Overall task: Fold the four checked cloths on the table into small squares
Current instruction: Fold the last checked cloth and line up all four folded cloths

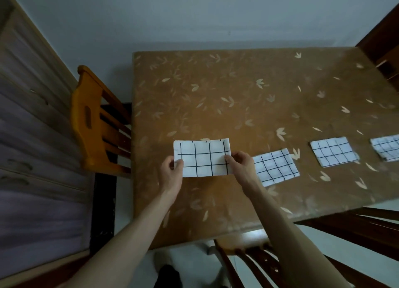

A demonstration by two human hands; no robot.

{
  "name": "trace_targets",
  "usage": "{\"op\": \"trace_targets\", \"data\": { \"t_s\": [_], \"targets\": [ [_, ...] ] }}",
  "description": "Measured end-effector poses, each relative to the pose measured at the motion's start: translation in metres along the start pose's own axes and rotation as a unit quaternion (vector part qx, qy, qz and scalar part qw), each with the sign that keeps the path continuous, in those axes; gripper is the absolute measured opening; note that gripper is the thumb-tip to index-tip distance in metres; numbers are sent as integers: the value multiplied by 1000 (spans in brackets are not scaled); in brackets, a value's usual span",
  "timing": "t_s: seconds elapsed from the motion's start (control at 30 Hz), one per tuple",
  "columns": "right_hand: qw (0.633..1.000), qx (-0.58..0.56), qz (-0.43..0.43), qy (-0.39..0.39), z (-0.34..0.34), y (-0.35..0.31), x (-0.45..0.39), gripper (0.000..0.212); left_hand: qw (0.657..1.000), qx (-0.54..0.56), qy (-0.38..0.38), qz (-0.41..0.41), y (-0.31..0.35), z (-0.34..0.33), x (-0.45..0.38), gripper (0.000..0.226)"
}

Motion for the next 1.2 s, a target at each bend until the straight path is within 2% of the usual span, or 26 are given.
{"op": "trace_targets", "data": {
  "t_s": [0.17, 0.37, 0.5, 0.6, 0.67, 0.77, 0.87, 0.97, 1.07, 1.13, 1.2],
  "targets": [
    [995, 84, 32, -40, 12, 38, -12, 13, 999, -27, 36, 23, -31, -28, 23, 12],
    [979, 163, 72, -103, 12, 71, -29, 17, 988, -82, 119, 57, -66, -43, 33, 10],
    [961, 213, 104, -139, 10, 86, -33, 23, 981, -107, 143, 73, -75, -56, 40, 28],
    [961, 206, 127, -132, 15, 86, -32, 26, 978, -129, 156, 47, -74, -62, 45, 36],
    [965, 197, 134, -109, 22, 89, -32, 28, 967, -195, 166, 14, -72, -62, 50, 37],
    [959, 211, 170, -80, 29, 98, -27, 32, 918, -350, 186, -5, -72, -58, 68, 54],
    [921, 271, 271, -69, 27, 98, -12, 41, 903, -384, 179, -70, -74, -60, 80, 51],
    [860, 353, 359, -86, 13, 98, 2, 57, 869, -448, 135, -162, -79, -74, 82, 48],
    [813, 393, 422, -82, -1, 102, 8, 61, 833, -486, 103, -244, -82, -89, 76, 51],
    [796, 409, 437, -89, -12, 105, 7, 62, 821, -502, 89, -256, -87, -93, 68, 53],
    [783, 424, 444, -94, -22, 107, 5, 63, 824, -510, 66, -239, -95, -95, 58, 57]
  ]
}}
Point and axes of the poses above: each hand's wrist, its own x-axis away from the middle knuckle, its own z-axis out of the back of the hand, y = z × x, the point moved 7 cm from there along -x, towards the middle knuckle, and after that the axes turned 3 degrees about y, right-handed, at the moved point
